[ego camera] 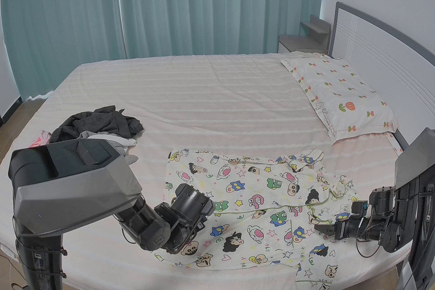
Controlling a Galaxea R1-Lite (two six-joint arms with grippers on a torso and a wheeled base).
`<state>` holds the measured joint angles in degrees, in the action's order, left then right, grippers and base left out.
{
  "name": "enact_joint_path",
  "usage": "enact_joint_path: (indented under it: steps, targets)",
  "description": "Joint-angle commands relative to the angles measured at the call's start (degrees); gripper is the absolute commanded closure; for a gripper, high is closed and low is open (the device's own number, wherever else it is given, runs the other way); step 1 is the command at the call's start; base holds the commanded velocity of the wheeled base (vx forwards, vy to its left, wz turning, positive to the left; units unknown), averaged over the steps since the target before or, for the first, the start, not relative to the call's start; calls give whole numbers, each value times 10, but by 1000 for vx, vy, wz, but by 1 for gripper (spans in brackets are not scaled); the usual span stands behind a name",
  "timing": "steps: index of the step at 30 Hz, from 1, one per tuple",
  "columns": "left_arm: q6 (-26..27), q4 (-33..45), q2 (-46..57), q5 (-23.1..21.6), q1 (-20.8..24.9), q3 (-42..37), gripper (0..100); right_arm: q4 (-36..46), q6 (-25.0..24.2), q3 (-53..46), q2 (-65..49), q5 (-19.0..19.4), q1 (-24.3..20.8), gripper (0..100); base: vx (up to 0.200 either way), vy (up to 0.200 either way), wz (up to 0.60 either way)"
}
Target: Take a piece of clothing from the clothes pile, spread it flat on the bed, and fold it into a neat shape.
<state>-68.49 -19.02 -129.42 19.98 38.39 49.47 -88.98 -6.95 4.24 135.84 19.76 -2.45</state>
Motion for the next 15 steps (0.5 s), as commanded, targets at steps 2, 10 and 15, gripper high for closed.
enact_joint_path:
  steps: [2, 10, 15]
  targets:
    - [0, 7, -5, -2, -8, 2, 0, -10, 0, 0, 1, 0, 0, 0, 0, 0, 0]
    - [2, 39, -29, 0, 1, 15, 0, -10, 1, 0, 0, 0, 0, 0, 0, 0, 0]
    - [4, 50, -29, 0, 16, 12, 0, -10, 1, 0, 0, 0, 0, 0, 0, 0, 0]
